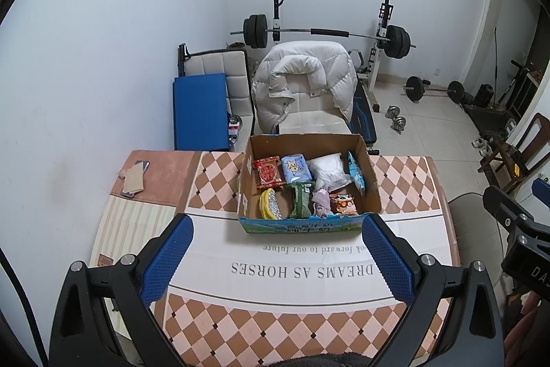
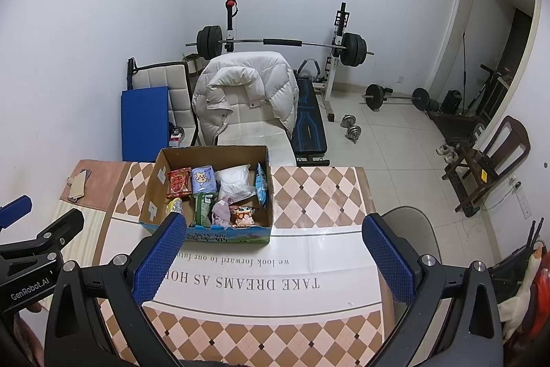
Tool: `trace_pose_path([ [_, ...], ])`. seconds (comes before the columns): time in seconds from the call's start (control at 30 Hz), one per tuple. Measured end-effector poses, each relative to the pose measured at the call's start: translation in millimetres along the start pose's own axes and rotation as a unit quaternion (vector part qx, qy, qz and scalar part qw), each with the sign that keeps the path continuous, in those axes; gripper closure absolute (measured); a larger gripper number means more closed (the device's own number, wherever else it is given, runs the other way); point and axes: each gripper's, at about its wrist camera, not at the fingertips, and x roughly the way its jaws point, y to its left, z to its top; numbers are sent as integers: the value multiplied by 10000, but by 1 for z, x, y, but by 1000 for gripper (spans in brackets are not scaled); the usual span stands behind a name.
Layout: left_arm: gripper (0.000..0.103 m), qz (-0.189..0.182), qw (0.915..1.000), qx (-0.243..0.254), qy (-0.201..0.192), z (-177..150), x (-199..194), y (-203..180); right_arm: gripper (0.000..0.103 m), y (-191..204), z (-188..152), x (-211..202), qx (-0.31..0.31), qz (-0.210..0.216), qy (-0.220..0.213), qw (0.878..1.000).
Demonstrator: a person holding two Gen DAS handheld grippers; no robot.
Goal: Organize soft objects
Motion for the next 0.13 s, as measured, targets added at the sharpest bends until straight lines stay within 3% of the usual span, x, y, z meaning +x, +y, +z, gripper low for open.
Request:
trace_pose_path([
  [0.13, 2, -26, 10000, -12, -29, -1, -1, 3, 0, 0, 0, 0, -3, 3, -1, 10000],
])
